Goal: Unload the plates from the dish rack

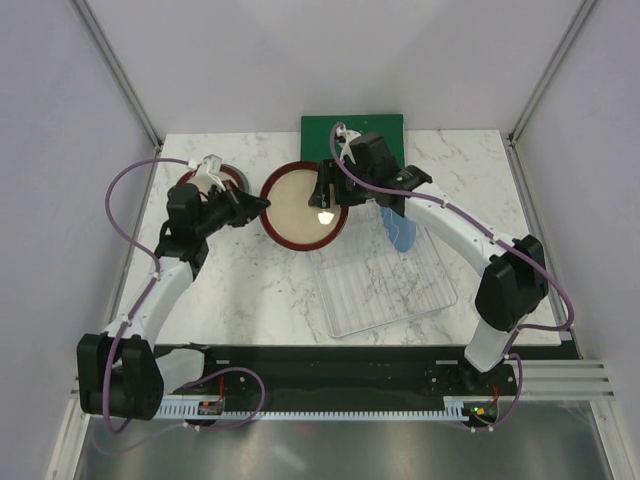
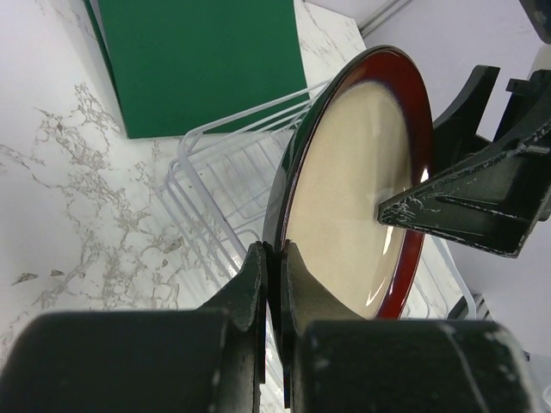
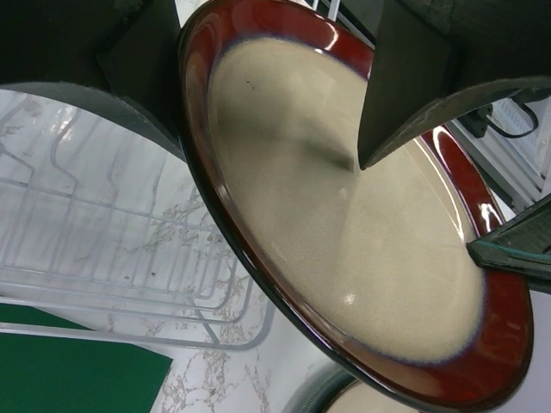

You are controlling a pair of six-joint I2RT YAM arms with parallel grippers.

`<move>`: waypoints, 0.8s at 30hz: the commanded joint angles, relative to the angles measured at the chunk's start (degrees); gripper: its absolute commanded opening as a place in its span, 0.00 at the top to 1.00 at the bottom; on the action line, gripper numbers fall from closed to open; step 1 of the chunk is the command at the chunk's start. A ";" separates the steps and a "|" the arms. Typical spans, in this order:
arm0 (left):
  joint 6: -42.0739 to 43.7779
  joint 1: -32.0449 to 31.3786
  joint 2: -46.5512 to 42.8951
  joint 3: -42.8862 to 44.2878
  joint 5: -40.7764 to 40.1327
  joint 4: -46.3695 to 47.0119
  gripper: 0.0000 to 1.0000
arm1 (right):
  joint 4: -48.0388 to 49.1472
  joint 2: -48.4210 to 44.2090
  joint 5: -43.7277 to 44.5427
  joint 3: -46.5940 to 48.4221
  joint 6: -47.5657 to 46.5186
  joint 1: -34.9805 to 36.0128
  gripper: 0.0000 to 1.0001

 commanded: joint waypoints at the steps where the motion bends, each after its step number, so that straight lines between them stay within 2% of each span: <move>1: -0.20 1.32 -1.13 2.81 4.35 7.62 0.98 | 4.18 -0.21 -2.41 -0.06 0.25 0.07 0.18; 12: 0.59 6.07 -1.14 2.37 4.44 5.95 0.98 | 4.70 -2.84 -1.35 -1.55 0.34 -2.13 0.10; 18: 1.29 14.14 1.58 3.95 4.79 4.81 0.98 | 3.65 -6.52 0.22 -1.99 -0.27 -3.27 0.09; 24: 0.41 23.19 10.71 7.46 6.37 6.39 0.98 | -0.47 -13.20 4.09 -0.50 -3.25 -3.27 0.08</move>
